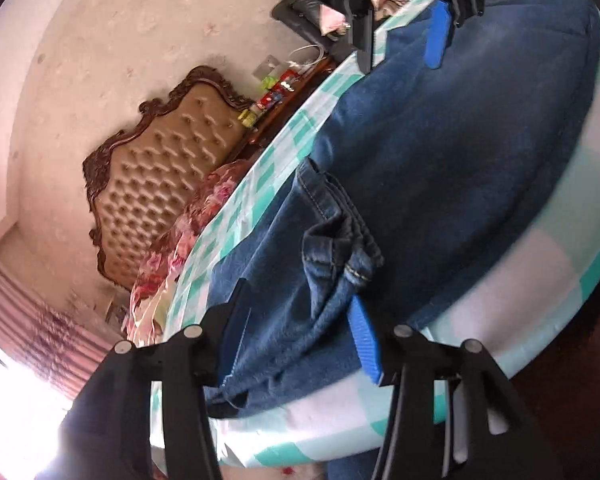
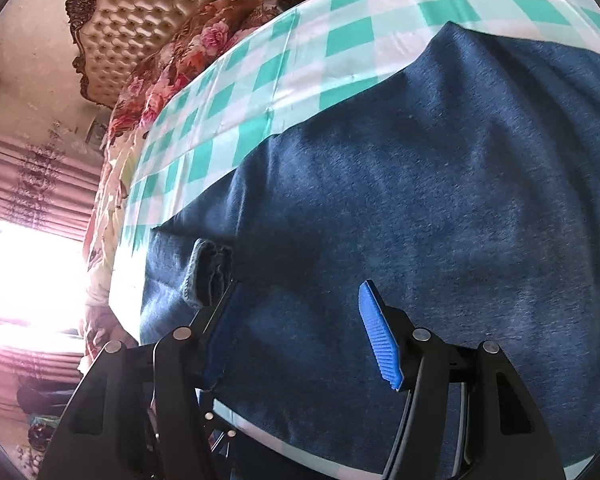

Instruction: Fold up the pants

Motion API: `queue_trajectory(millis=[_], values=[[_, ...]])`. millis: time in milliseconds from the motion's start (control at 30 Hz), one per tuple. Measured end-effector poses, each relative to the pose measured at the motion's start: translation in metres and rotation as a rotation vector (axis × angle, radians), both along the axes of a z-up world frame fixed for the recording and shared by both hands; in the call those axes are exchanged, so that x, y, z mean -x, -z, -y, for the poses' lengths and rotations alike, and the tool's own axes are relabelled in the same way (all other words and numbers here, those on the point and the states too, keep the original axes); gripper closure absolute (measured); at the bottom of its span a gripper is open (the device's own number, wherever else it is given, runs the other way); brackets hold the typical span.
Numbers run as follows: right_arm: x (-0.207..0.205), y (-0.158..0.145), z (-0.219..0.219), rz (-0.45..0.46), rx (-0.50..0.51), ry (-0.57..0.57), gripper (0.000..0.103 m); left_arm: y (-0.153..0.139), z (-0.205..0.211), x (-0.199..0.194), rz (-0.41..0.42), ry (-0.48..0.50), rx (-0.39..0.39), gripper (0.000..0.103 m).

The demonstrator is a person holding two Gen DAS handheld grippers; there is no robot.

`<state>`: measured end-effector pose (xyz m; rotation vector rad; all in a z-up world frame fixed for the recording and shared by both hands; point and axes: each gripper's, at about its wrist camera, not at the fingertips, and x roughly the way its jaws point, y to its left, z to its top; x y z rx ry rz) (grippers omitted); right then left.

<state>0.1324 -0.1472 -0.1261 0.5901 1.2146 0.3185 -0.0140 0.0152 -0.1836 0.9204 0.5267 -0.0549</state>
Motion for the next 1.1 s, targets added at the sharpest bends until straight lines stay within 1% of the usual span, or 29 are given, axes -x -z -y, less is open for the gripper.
queue_trajectory(millis=[67, 100, 167, 200, 233, 267, 300, 333, 400, 467, 567, 633, 700, 767, 800, 900, 933, 967, 1000, 1033, 1067, 1100], values=[[0.0, 0.0, -0.004, -0.004, -0.016, -0.017, 0.044, -0.002, 0.01, -0.003, -0.038, 0.047, -0.009, 0.055], [0.0, 0.0, -0.006, -0.008, -0.025, -0.027, 0.044, 0.0, 0.012, -0.003, -0.049, 0.084, -0.029, 0.058], [0.0, -0.001, -0.01, -0.022, -0.05, -0.041, 0.044, -0.002, 0.017, -0.008, -0.078, 0.126, -0.032, 0.071], [0.001, -0.001, -0.012, -0.028, -0.058, -0.044, 0.04, -0.001, 0.016, -0.011, -0.096, 0.127, -0.017, 0.079], [0.0, -0.001, -0.015, -0.042, -0.072, -0.049, 0.032, -0.005, 0.013, -0.014, -0.116, 0.126, 0.023, 0.08], [-0.001, -0.001, -0.019, -0.053, -0.086, -0.052, 0.029, -0.012, 0.009, -0.016, -0.128, 0.12, 0.078, 0.081], [-0.001, -0.001, -0.021, -0.061, -0.101, -0.056, 0.025, -0.019, 0.006, -0.018, -0.126, 0.111, 0.116, 0.081], [-0.004, 0.001, -0.027, -0.084, -0.138, -0.064, 0.024, -0.028, 0.001, -0.021, -0.117, 0.097, 0.163, 0.081], [-0.008, 0.003, -0.034, -0.124, -0.207, -0.071, 0.02, -0.039, -0.005, -0.023, -0.11, 0.083, 0.21, 0.081], [-0.014, 0.009, -0.047, -0.179, -0.273, -0.08, 0.02, -0.045, -0.007, -0.027, -0.117, 0.075, 0.244, 0.081], [-0.017, 0.01, -0.062, -0.212, -0.364, -0.091, 0.02, -0.061, -0.018, -0.031, -0.124, 0.057, 0.318, 0.081], [-0.02, 0.011, -0.073, -0.226, -0.438, -0.099, 0.02, -0.07, -0.021, -0.033, -0.112, 0.056, 0.328, 0.081], [-0.025, 0.011, -0.085, -0.221, -0.435, -0.116, 0.02, -0.074, -0.024, -0.031, -0.102, 0.058, 0.334, 0.082], [-0.029, 0.018, -0.099, -0.26, -0.447, -0.115, 0.02, -0.079, -0.025, -0.029, -0.098, 0.058, 0.346, 0.082], [-0.03, 0.021, -0.101, -0.265, -0.451, -0.117, 0.02, -0.081, -0.025, -0.026, -0.092, 0.057, 0.351, 0.082], [-0.04, 0.027, -0.122, -0.256, -0.411, -0.147, 0.02, -0.084, -0.026, -0.022, -0.083, 0.057, 0.361, 0.082], [-0.044, 0.028, -0.124, -0.252, -0.405, -0.146, 0.028, -0.084, -0.025, -0.019, -0.071, 0.061, 0.343, 0.082], [-0.049, 0.028, -0.124, -0.231, -0.389, -0.145, 0.039, -0.083, -0.022, -0.015, -0.062, 0.067, 0.324, 0.082], [-0.055, 0.023, -0.124, -0.196, -0.344, -0.146, 0.063, -0.081, -0.017, -0.01, -0.056, 0.078, 0.296, 0.082], [-0.058, 0.018, -0.123, -0.17, -0.307, -0.152, 0.073, -0.078, -0.013, -0.007, -0.06, 0.084, 0.287, 0.082], [-0.058, 0.013, -0.124, -0.149, -0.292, -0.168, 0.08, -0.075, -0.006, -0.004, -0.06, 0.088, 0.276, 0.082], [-0.057, 0.001, -0.123, -0.101, -0.244, -0.197, 0.089, -0.072, 0.003, -0.001, -0.05, 0.097, 0.252, 0.082]])
